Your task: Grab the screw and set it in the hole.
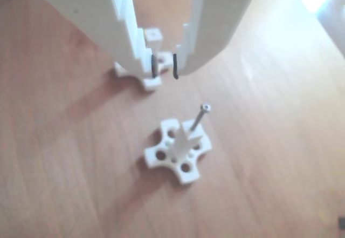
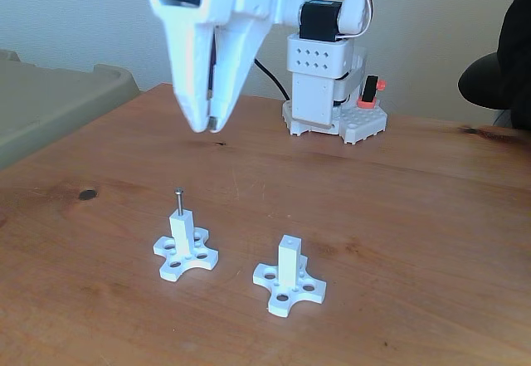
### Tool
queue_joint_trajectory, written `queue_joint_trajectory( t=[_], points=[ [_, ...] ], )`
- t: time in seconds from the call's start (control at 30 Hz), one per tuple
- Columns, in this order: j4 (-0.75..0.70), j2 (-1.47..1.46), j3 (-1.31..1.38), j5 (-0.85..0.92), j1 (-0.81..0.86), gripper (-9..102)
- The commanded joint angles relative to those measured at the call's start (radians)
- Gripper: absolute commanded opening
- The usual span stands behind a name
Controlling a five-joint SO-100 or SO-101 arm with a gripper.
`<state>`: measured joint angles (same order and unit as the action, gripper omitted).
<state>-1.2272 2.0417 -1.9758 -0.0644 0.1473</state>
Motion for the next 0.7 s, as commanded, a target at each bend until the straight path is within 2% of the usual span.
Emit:
queue_joint_trajectory(
  t=[0.0, 0.67],
  points=[
    [0.026, -0.006, 0.112, -0.002, 0.003, 3],
    [0.066, -0.123, 0.172, -0.005, -0.015, 6]
  ],
)
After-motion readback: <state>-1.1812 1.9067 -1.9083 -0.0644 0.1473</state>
